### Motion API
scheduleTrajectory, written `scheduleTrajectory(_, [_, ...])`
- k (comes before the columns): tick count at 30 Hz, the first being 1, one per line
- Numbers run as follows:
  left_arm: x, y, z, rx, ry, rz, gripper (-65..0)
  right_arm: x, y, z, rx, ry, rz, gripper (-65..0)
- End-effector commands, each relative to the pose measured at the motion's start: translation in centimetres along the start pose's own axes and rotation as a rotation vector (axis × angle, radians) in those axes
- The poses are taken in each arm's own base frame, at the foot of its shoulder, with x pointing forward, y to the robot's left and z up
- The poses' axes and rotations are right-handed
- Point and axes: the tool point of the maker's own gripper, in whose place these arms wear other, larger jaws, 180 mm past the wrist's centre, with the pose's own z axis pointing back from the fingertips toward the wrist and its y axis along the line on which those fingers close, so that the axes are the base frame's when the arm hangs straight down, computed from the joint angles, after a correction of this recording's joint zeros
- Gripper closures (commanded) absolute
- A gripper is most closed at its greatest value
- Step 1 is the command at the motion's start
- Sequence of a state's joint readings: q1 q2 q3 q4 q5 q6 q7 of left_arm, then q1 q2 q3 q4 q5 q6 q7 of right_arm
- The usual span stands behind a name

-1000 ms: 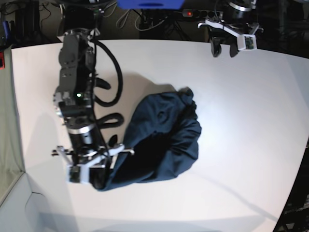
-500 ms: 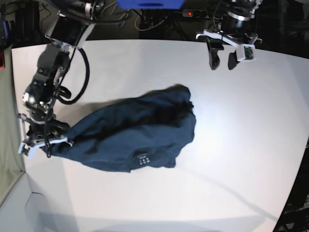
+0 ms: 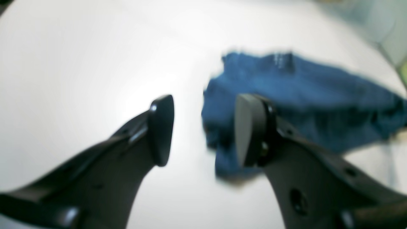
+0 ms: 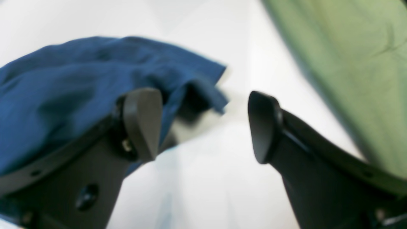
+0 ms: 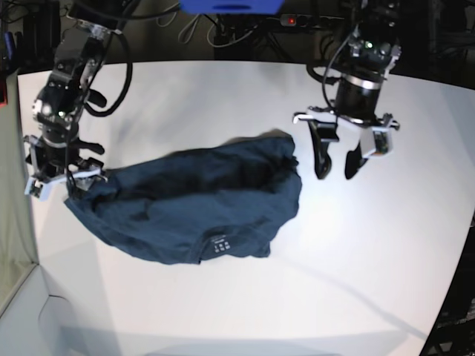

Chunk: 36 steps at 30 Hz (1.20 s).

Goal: Layout the t-shirt on the table in an organized manner, then fold the t-shirt properly
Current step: 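Drag the grasped shirt edge away from the pile with the right gripper, then lower the left gripper and grasp another edge of the shirt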

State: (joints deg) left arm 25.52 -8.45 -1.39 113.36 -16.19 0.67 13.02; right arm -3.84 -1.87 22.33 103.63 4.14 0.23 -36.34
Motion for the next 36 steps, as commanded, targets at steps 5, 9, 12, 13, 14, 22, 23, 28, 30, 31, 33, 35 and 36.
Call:
scheduleTrajectory(5, [0.9,0.4,-2.9,-0.001,0.004,-0.014,-30.6,0.8,-0.2,1.4,0.021,-0.045,-0.008,-43.7])
scheduleTrajectory(9, [-0.3,0.5,-4.5,0.011,0.032,0.015,-30.6,0.0,-0.4,1.6,0.019,-0.026,-0.006,-43.7])
scheduleTrajectory(12, [-1.6,0.1,-4.9,0.013,0.060,0.037,-30.6,-0.4,-0.5,1.7,0.017,-0.016,-0.003,-43.7])
scheduleTrajectory(13, [-1.9,0.0,-5.0,0.014,0.064,0.048,-30.6,-0.5,-0.5,1.7,0.016,-0.015,-0.002,-43.7])
scheduleTrajectory(14, [-2.0,-0.2,-5.0,0.015,0.067,0.054,-30.6,-0.5,-0.5,1.7,0.016,-0.015,-0.002,-43.7])
scheduleTrajectory(22, [-5.2,-0.7,-5.0,-0.001,0.146,0.054,-30.6,-0.5,-0.1,1.7,0.028,-0.013,0.002,-43.7])
scheduleTrajectory(23, [-5.5,-1.4,-4.9,-0.020,0.156,0.047,-30.6,-0.6,0.5,1.7,0.044,-0.012,0.008,-43.7])
scheduleTrajectory(28, [-5.9,-3.2,-5.0,-0.078,0.169,0.020,-30.6,-0.8,2.1,1.7,0.082,-0.007,0.024,-43.7])
scheduleTrajectory(30, [-5.5,-3.3,-5.4,-0.079,0.159,0.022,-30.6,-0.9,2.5,1.7,0.091,-0.005,0.029,-43.7])
scheduleTrajectory(31, [-5.6,-3.1,-5.7,-0.076,0.160,0.020,-30.6,-0.9,2.7,1.8,0.097,-0.004,0.031,-43.7])
scheduleTrajectory(33, [-5.9,-2.9,-6.2,-0.071,0.169,0.017,-30.6,-1.0,3.1,1.8,0.107,-0.003,0.035,-43.7])
scheduleTrajectory(35, [-6.0,-2.7,-6.7,-0.067,0.173,0.014,-30.6,-1.0,3.1,1.8,0.107,-0.001,0.035,-43.7])
scheduleTrajectory(36, [-6.1,-2.6,-6.9,-0.065,0.176,0.012,-30.6,-1.1,3.1,1.8,0.108,-0.001,0.035,-43.7])
